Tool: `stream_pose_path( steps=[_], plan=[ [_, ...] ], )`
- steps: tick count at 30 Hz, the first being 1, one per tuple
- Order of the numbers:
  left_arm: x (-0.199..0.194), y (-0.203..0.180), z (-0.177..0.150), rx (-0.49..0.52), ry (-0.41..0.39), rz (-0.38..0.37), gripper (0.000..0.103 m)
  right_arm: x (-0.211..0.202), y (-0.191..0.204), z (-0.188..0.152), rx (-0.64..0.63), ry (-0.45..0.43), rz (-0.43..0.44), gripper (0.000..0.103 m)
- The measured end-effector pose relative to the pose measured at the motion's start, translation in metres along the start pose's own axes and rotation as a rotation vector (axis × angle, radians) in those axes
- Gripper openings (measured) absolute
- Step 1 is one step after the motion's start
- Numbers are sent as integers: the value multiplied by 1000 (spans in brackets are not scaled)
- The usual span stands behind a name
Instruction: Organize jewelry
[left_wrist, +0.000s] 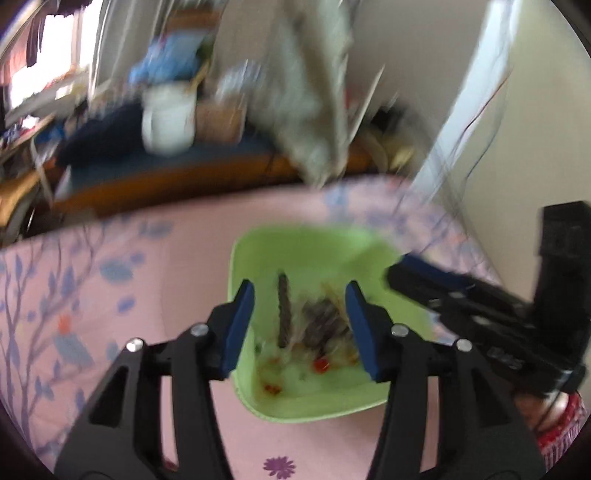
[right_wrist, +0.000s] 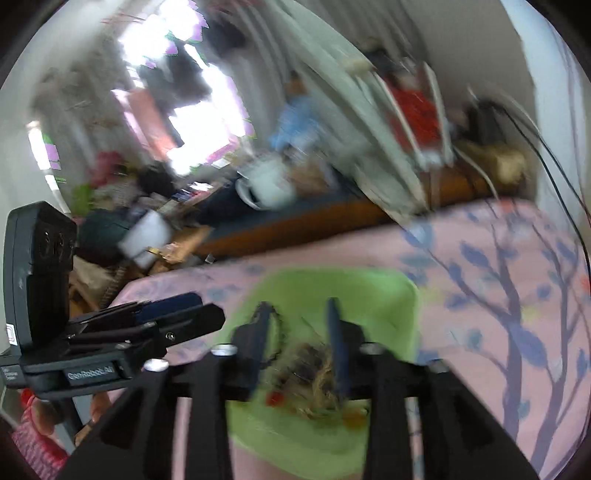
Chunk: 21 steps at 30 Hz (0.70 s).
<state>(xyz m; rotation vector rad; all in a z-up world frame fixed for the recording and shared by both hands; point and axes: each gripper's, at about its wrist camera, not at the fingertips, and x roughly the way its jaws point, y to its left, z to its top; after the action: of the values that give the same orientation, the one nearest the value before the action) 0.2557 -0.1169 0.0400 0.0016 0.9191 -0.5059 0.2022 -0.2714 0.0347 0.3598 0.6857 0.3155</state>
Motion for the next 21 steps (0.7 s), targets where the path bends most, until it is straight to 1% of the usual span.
stream_pose_path(
  steps=[1, 3, 4, 5, 6, 7, 8, 9, 12, 14, 17, 19, 21],
  plan=[
    [1, 2, -5, -3, 1, -9, 49, -2, -3, -7, 19, 0, 20, 14],
    [-10, 9, -18, 1, -20, -27, 49, -13, -2, -23, 34, -15, 45, 14],
    [-23, 16, -28, 6, -46, -44, 49, -23, 5, -35, 15, -39, 67, 14],
    [-35, 21, -35, 1, -69, -57, 49, -30, 10, -44, -1, -44, 86, 14],
    [-47, 29, -42, -10, -91, -68, 49, -34, 17, -52, -22, -40, 114, 14],
    [-68, 45, -56, -34, -119, -83, 49, -37, 28, -63, -46, -23, 152, 14],
    [-77, 52, -62, -47, -133, -89, 49, -38, 37, -71, -60, -5, 178, 14],
    [-88, 63, -73, -67, -150, -86, 49, -36, 47, -84, -77, 28, 212, 14],
    [-119, 104, -112, -141, -171, -18, 49, -24, 73, -112, -111, 114, 249, 14],
    [-130, 125, -138, -185, -163, 20, 49, -14, 87, -125, -130, 158, 259, 14],
    [-137, 143, -169, -220, -133, 76, 49, 1, 109, -143, -169, 221, 270, 14],
    [-142, 151, -191, -239, -116, 87, 49, 6, 119, -151, -175, 253, 280, 14],
    [-144, 153, -206, -250, -101, 63, 49, 5, 129, -159, -184, 275, 303, 14]
  ],
)
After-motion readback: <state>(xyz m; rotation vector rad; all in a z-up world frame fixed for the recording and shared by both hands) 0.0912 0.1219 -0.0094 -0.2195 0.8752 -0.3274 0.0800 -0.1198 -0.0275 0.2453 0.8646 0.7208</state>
